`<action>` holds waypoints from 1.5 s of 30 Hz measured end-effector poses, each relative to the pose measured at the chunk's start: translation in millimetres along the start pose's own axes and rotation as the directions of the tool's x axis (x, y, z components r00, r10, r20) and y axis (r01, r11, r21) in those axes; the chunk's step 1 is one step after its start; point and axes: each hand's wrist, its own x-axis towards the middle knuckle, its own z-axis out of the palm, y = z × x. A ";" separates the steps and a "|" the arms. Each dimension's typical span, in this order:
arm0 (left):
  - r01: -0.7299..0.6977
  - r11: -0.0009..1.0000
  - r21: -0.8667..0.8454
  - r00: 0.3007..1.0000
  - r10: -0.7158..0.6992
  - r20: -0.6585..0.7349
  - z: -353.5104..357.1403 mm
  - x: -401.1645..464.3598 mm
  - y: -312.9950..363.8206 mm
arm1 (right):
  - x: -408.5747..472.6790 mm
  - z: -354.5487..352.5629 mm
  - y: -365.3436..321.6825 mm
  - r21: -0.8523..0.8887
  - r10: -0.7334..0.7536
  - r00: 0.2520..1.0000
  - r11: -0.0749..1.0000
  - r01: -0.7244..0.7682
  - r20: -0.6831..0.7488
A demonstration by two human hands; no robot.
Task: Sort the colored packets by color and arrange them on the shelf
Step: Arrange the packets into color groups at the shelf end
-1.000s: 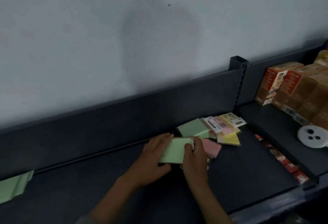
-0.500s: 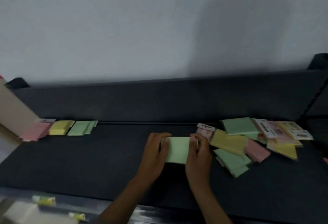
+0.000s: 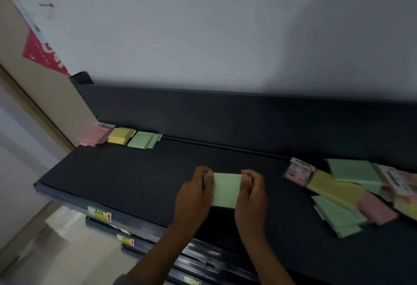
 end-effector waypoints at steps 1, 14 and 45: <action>-0.009 1.000 0.007 1.000 0.009 -0.004 -1.9 -0.3 -2.7 | -1.2 2.9 0.0 -0.007 0.000 1.000 1.000 0.000 0.003; -0.007 1.000 0.029 1.000 0.007 0.003 -60.7 -4.4 -78.6 | -39.6 78.8 -8.7 -0.116 0.102 0.979 0.990 -0.082 0.178; 0.111 0.994 -0.005 0.991 -0.111 -0.077 -296.5 -36.6 -313.6 | -193.8 368.8 -57.7 -0.273 0.081 0.828 0.958 0.089 0.555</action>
